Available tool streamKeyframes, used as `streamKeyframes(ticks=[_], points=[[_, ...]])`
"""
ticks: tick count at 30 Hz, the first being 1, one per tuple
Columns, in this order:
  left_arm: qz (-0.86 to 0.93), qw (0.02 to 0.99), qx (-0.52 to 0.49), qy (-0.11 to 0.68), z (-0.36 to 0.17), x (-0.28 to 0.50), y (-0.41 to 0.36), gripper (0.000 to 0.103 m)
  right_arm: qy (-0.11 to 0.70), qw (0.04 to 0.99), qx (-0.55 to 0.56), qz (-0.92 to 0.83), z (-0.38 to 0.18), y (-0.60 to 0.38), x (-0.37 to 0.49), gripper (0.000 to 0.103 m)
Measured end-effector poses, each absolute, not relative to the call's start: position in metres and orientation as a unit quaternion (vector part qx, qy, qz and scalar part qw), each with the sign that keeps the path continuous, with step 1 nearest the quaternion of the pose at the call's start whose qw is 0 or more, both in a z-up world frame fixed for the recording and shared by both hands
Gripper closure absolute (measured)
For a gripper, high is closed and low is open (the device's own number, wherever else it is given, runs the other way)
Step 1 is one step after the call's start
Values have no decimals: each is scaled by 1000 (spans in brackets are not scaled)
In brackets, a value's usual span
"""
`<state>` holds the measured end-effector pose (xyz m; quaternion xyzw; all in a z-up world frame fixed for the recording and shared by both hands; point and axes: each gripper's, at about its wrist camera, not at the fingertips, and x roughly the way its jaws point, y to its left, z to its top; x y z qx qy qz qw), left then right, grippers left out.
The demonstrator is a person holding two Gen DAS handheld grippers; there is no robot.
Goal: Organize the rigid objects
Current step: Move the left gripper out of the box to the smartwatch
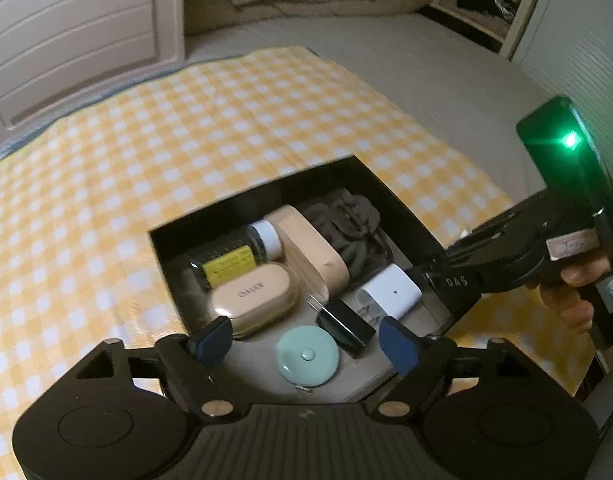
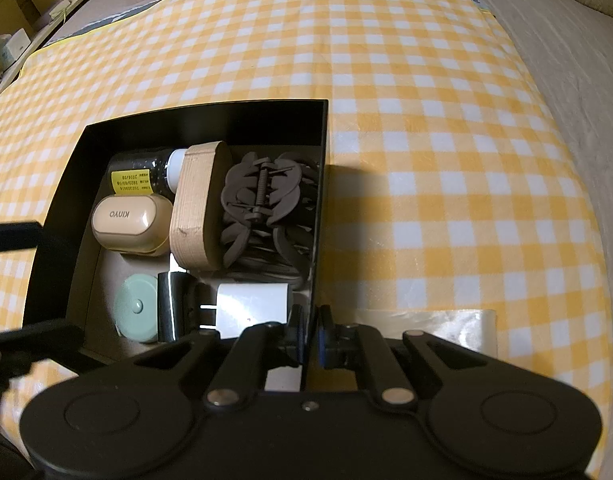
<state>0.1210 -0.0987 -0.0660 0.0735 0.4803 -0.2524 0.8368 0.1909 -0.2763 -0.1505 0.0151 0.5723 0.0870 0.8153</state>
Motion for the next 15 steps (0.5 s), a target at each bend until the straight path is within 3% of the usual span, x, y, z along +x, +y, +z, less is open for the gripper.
streamKeyframes(ticks=[6, 15], points=[[-235, 854, 56, 460, -51, 113, -82, 0, 572, 815, 15, 87, -151, -277, 191, 96], [-216, 867, 30, 448, -41, 108, -57, 0, 572, 815, 15, 87, -151, -277, 191, 96]])
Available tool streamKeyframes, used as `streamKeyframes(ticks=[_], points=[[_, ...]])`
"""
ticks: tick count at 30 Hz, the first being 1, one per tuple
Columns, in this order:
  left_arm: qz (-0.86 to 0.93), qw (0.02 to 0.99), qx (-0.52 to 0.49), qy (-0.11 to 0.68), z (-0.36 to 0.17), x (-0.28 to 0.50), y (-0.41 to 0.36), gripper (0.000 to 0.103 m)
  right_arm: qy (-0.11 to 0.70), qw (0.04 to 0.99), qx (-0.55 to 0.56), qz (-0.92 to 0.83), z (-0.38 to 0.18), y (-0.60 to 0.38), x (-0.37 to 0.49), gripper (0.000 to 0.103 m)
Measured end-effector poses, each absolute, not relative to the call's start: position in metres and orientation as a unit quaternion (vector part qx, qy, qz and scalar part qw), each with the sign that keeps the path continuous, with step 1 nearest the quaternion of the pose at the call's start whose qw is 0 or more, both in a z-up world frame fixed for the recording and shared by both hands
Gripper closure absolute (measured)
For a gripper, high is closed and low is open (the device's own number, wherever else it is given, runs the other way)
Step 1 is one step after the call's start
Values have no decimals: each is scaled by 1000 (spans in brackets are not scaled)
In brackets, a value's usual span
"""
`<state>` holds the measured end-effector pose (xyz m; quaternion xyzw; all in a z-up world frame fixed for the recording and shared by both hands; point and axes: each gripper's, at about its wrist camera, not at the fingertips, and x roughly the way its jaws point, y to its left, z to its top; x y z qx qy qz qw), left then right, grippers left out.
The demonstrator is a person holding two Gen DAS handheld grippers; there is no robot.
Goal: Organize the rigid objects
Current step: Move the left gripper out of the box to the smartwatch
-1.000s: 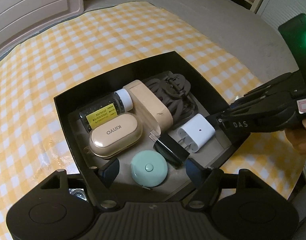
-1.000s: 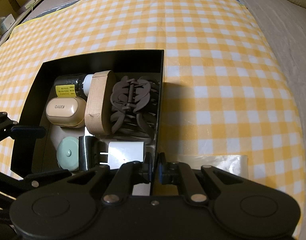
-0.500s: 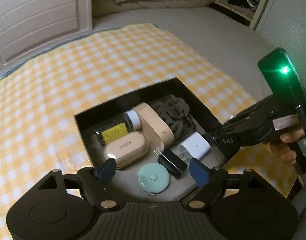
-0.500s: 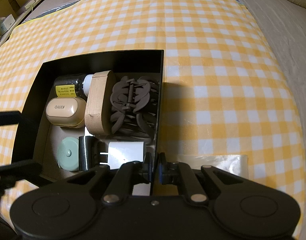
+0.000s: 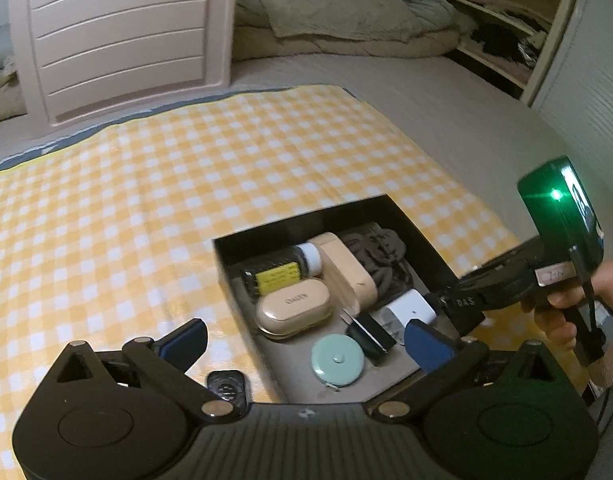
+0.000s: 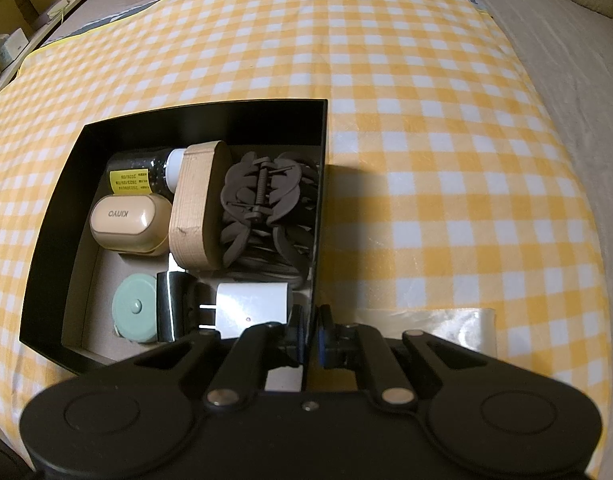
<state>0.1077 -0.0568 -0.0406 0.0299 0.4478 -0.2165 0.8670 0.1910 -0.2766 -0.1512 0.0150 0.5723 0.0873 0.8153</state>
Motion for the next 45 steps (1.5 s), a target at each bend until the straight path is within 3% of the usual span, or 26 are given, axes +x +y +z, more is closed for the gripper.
streamKeyframes(ticks=[14, 31, 38, 45], points=[[-170, 871, 19, 460, -50, 118, -5, 0, 572, 815, 15, 87, -152, -277, 191, 96], [-274, 816, 265, 435, -123, 109, -18, 0, 572, 816, 14, 87, -153, -276, 190, 96], [-286, 808, 317, 407, -148, 110, -30, 0, 572, 815, 14, 87, -153, -275, 190, 96], [-257, 830, 297, 397, -152, 126, -21, 0, 572, 815, 14, 87, -153, -275, 190, 96]])
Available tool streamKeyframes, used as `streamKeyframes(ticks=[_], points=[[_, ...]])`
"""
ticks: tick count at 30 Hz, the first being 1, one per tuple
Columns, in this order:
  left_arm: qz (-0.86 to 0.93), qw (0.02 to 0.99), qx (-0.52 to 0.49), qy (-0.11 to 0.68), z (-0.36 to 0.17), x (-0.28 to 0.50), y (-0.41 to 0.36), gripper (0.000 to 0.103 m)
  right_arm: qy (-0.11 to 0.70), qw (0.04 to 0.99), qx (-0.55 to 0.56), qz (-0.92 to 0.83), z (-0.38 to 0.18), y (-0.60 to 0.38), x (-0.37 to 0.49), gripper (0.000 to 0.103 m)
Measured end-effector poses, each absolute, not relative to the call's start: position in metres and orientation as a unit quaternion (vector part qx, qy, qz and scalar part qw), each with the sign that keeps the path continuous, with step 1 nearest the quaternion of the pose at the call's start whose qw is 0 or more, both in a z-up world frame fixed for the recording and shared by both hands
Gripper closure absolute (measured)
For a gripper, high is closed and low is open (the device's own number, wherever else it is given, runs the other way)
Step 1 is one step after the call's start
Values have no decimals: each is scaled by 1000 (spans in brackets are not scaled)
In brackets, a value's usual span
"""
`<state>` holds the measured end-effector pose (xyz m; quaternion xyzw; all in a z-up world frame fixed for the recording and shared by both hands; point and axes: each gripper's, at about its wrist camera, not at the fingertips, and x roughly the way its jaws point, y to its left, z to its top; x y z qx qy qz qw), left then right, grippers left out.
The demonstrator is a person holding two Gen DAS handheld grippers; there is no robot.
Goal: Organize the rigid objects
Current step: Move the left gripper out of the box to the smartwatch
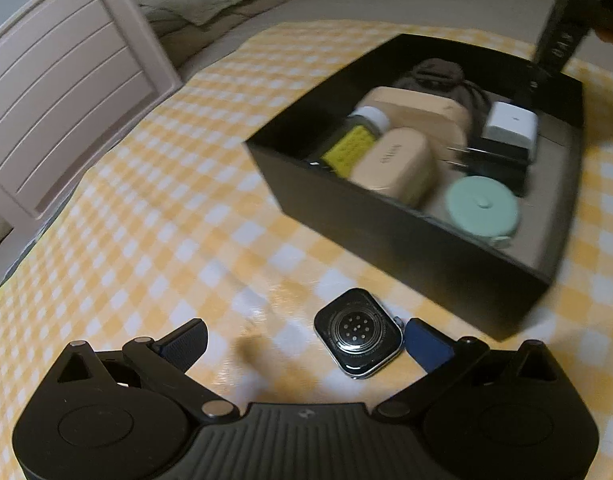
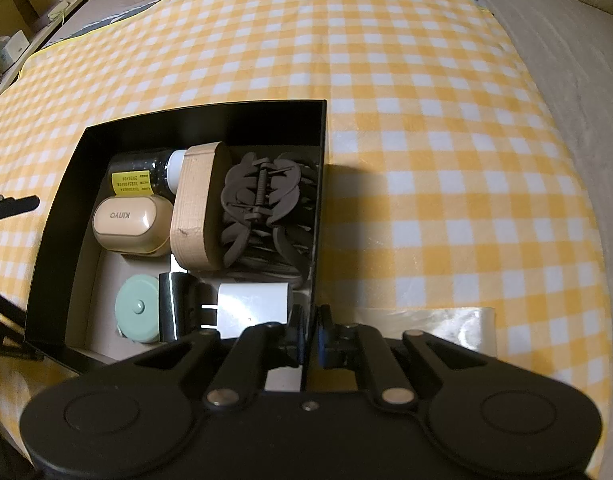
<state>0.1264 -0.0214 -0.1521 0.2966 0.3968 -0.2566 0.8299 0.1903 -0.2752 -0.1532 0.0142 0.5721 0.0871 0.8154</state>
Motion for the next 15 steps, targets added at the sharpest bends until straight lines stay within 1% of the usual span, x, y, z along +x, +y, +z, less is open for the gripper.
streamKeyframes(ticks=[8, 10, 11, 12, 15], points=[[-205, 842, 257, 427, -151, 145, -3, 1, 572, 816, 14, 87, -153, -275, 191, 96], [-208, 843, 234, 438, -150, 147, -1, 7, 572, 815, 14, 87, -153, -275, 191, 96], [-212, 842, 219, 445, -149, 149, 0, 13, 572, 815, 14, 87, -153, -275, 191, 96], [-216, 841, 205, 451, -149, 150, 0, 18, 573, 815, 13, 87, -153, -275, 191, 96], [-228, 839, 176, 462, -148, 152, -5, 25, 572, 815, 15, 87, -153, -275, 191, 96]])
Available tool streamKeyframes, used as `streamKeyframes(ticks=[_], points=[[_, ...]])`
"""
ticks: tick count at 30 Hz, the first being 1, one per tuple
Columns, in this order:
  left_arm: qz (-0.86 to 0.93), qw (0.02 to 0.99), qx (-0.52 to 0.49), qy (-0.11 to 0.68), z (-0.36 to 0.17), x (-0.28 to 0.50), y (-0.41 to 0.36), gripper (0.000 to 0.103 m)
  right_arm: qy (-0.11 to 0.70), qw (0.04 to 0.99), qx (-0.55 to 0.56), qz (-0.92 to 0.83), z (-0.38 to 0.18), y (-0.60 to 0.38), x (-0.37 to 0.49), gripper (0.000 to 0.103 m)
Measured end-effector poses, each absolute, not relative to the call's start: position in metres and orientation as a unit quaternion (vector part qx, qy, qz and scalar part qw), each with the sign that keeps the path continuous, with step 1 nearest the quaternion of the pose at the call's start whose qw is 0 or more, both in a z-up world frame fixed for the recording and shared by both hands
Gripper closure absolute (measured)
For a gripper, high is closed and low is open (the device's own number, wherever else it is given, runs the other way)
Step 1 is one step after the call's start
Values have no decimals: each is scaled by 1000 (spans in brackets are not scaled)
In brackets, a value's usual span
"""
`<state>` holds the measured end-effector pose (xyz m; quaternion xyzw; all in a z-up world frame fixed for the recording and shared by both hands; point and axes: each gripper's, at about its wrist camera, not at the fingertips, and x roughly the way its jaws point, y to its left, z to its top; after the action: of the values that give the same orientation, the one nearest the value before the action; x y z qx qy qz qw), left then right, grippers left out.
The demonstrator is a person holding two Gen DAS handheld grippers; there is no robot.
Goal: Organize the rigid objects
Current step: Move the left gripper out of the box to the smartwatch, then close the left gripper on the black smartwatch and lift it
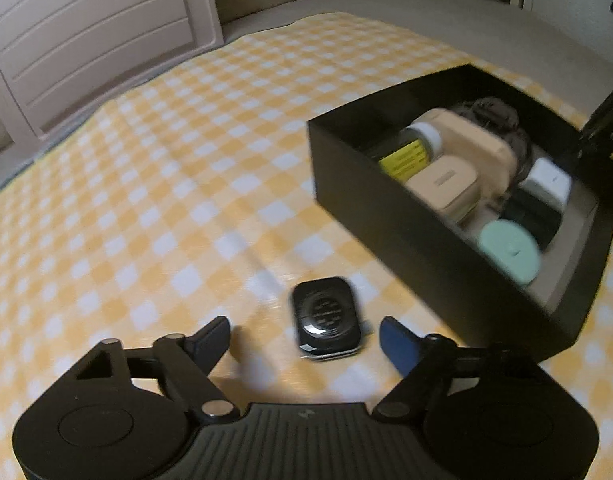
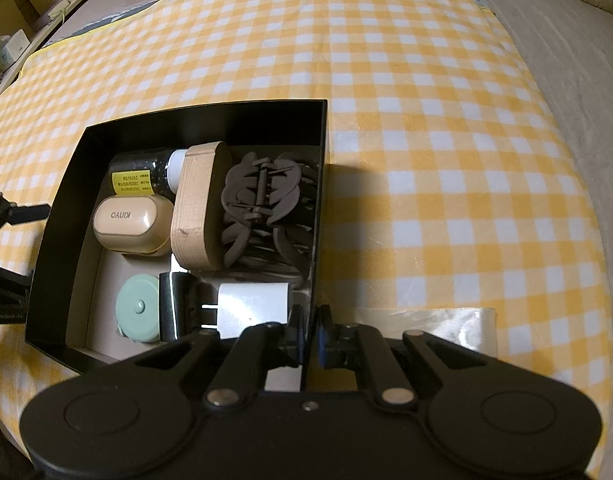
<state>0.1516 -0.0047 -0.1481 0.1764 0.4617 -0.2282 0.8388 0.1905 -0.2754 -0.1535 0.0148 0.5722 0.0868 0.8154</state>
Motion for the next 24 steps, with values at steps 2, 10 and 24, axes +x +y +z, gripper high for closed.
streamKeyframes(ticks=[2, 10, 24], points=[[-233, 838, 167, 464, -149, 152, -10, 27, 572, 816, 14, 87, -153, -275, 191, 96], [-224, 838, 146, 476, -150, 159, -9, 40, 572, 815, 14, 87, -154, -275, 191, 95], [-210, 838, 159, 477, -144, 164, -3, 53, 572, 815, 14, 87, -154, -275, 191, 95]])
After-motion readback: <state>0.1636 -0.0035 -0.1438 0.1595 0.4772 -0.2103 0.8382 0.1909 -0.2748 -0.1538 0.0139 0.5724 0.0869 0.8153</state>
